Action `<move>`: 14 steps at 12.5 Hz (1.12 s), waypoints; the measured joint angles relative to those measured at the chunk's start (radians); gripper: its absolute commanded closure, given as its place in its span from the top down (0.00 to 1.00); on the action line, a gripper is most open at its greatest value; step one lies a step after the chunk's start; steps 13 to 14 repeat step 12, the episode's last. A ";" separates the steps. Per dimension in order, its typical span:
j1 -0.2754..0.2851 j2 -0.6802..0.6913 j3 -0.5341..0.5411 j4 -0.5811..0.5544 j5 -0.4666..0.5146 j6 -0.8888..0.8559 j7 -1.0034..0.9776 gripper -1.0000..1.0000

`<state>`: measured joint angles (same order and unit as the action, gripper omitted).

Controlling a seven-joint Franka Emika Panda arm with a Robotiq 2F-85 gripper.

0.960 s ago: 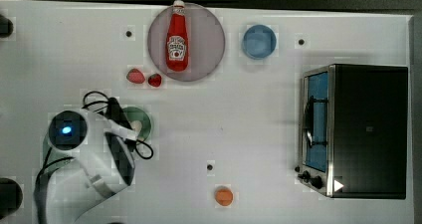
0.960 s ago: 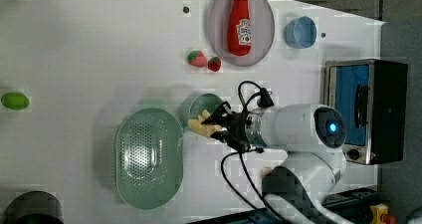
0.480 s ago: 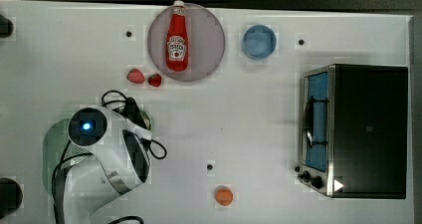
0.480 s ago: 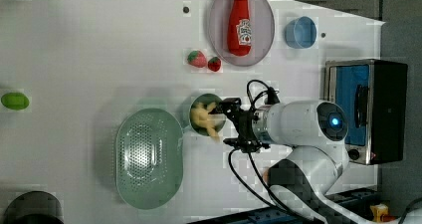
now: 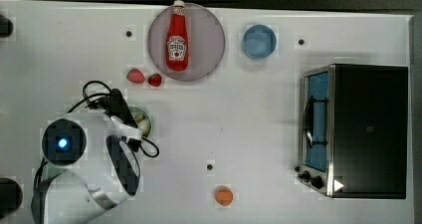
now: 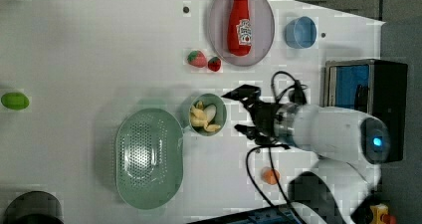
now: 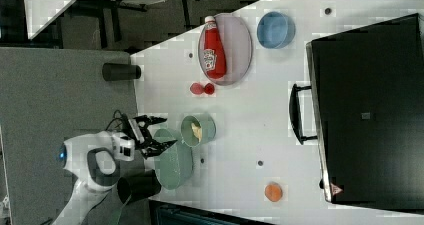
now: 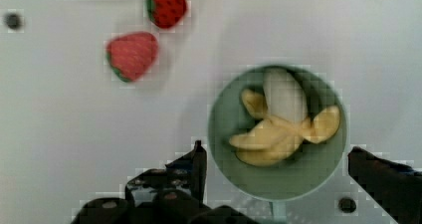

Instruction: Pick Banana and place it in mug.

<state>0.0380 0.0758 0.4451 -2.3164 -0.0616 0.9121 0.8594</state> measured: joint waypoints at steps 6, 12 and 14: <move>-0.007 -0.194 -0.198 0.154 0.037 -0.418 -0.278 1.00; -0.081 -0.246 -0.476 0.373 0.003 -0.625 -0.626 1.00; -0.081 -0.246 -0.476 0.373 0.003 -0.625 -0.626 1.00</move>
